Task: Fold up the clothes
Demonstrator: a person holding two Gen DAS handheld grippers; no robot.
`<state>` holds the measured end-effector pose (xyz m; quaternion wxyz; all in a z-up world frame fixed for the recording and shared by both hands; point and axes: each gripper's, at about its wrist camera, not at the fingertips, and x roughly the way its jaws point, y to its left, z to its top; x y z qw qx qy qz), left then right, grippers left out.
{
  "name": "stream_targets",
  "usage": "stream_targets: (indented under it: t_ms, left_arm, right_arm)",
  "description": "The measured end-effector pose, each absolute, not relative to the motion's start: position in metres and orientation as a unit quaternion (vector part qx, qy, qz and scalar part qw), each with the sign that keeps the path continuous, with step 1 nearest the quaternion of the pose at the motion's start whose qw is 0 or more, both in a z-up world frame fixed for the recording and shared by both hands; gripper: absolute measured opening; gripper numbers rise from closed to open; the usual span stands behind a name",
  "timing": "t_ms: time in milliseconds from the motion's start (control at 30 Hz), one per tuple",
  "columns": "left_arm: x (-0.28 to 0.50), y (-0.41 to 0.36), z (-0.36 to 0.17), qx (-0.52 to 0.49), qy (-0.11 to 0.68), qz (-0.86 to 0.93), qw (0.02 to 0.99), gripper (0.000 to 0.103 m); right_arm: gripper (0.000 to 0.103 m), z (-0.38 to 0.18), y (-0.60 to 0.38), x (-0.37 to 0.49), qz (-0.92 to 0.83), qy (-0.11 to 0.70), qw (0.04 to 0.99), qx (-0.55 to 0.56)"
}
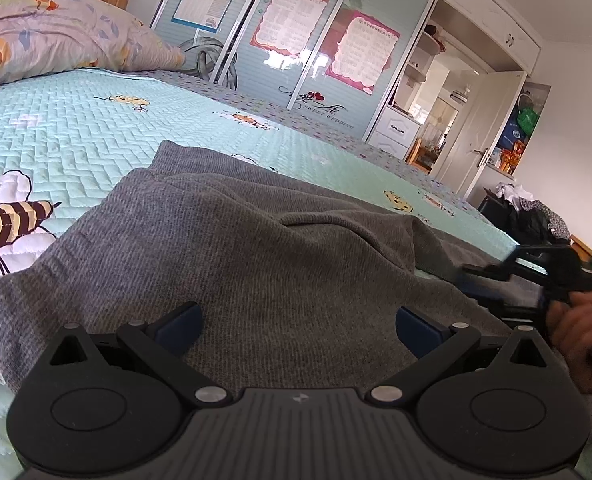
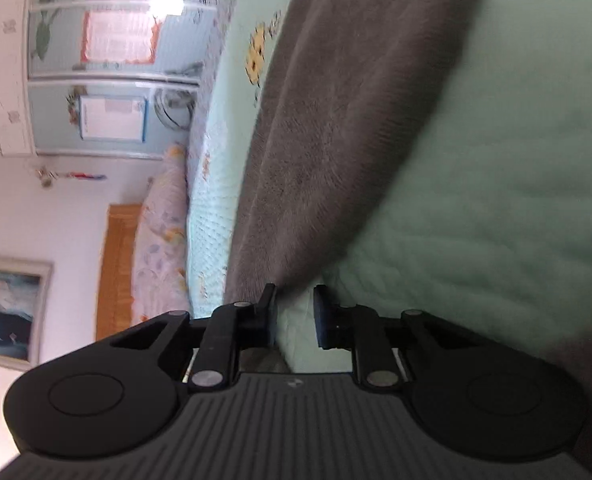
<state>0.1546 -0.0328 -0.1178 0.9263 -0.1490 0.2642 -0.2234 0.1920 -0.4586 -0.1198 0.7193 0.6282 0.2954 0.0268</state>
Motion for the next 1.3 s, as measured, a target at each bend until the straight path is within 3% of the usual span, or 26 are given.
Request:
stream_targets:
  t_ms: [67, 267, 333, 367, 400, 633, 733, 767, 967, 1300]
  left_arm:
    - [0.155, -0.032, -0.118, -0.152, 0.264, -0.224, 0.926, 0.102]
    - [0.154, -0.032, -0.118, -0.153, 0.264, -0.224, 0.926, 0.102]
    - [0.154, -0.032, -0.118, -0.153, 0.264, -0.223, 0.926, 0.102]
    - [0.154, -0.032, -0.118, -0.154, 0.264, -0.224, 0.926, 0.102]
    - [0.154, -0.031, -0.118, -0.156, 0.264, -0.224, 0.925, 0.102]
    - [0.153, -0.033, -0.117, -0.151, 0.267, -0.223, 0.926, 0.102]
    - [0.152, -0.033, -0.117, -0.151, 0.266, -0.223, 0.925, 0.102]
    - [0.152, -0.033, -0.117, -0.151, 0.266, -0.223, 0.926, 0.102]
    - [0.149, -0.038, -0.115, -0.151, 0.267, -0.223, 0.925, 0.102]
    - [0.150, -0.034, -0.115, -0.154, 0.265, -0.223, 0.925, 0.102]
  right_arm:
    - [0.039, -0.110, -0.451, 0.195, 0.038, 0.291, 0.728, 0.620]
    - [0.047, -0.101, -0.409, 0.229, 0.116, 0.289, 0.730, 0.609]
    - [0.046, -0.104, -0.406, 0.226, 0.104, 0.300, 0.730, 0.605]
    - [0.030, -0.106, -0.405, 0.225, 0.098, 0.305, 0.730, 0.603]
    - [0.025, -0.108, -0.404, 0.224, 0.092, 0.311, 0.730, 0.602]
    - [0.038, -0.107, -0.404, 0.220, 0.079, 0.321, 0.742, 0.583]
    - [0.055, -0.107, -0.404, 0.233, 0.082, 0.309, 0.743, 0.589]
    - [0.056, -0.107, -0.400, 0.239, 0.079, 0.314, 0.745, 0.584]
    - [0.056, -0.102, -0.404, 0.231, 0.060, 0.319, 0.763, 0.559]
    - [0.056, -0.101, -0.483, 0.107, -0.044, 0.246, 0.787, 0.564]
